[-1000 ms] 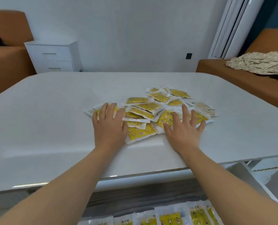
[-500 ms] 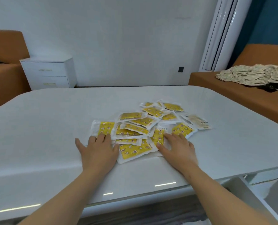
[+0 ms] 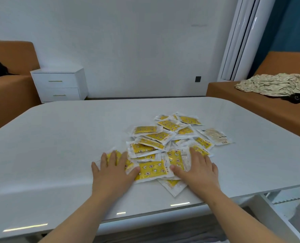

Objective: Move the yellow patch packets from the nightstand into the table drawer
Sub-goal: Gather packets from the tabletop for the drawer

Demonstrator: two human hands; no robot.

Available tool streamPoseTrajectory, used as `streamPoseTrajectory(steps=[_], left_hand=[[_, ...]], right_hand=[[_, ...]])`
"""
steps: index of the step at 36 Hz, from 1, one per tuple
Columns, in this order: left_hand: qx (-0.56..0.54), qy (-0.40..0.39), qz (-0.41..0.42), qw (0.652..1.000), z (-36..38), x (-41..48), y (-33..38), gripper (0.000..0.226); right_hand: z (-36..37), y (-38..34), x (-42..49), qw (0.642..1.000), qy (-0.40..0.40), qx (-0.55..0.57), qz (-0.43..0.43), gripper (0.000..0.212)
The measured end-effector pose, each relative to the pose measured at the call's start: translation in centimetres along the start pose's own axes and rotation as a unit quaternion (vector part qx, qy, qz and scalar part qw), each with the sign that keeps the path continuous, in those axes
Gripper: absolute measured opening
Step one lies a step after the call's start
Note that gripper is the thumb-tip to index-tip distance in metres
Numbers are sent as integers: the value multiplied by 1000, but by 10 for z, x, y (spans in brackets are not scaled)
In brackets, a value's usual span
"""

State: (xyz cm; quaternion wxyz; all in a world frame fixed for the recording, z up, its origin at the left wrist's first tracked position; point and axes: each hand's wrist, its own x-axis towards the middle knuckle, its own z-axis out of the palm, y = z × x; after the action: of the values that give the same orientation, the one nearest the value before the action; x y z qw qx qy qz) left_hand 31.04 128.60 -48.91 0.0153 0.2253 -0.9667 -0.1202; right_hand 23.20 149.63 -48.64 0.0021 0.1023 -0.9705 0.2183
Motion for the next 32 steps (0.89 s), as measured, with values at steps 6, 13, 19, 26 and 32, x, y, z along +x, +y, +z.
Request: streamPoseTrajectory(steps=[6,13,19,26,32], left_hand=[[20,-26,67,997,0,-12,-1,58],[-57,-30,188,980,-6,-27,-5,37],[-32,-53,145,988,-5,-23,0,64],[-22,-34,137,990,0,-28,16,83],[-98,-39,107,989,-4,-26,23,73]], right_hand=[[-2,-1,1,998,-31,-47,-25,83],[-2,4,-5,995,70,26,-65,34],[-4,5,-4,976,121,178,10,16],[-18,10,-15,850,184,477,127,8],[-18,3,-27,887,172,403,145,15]])
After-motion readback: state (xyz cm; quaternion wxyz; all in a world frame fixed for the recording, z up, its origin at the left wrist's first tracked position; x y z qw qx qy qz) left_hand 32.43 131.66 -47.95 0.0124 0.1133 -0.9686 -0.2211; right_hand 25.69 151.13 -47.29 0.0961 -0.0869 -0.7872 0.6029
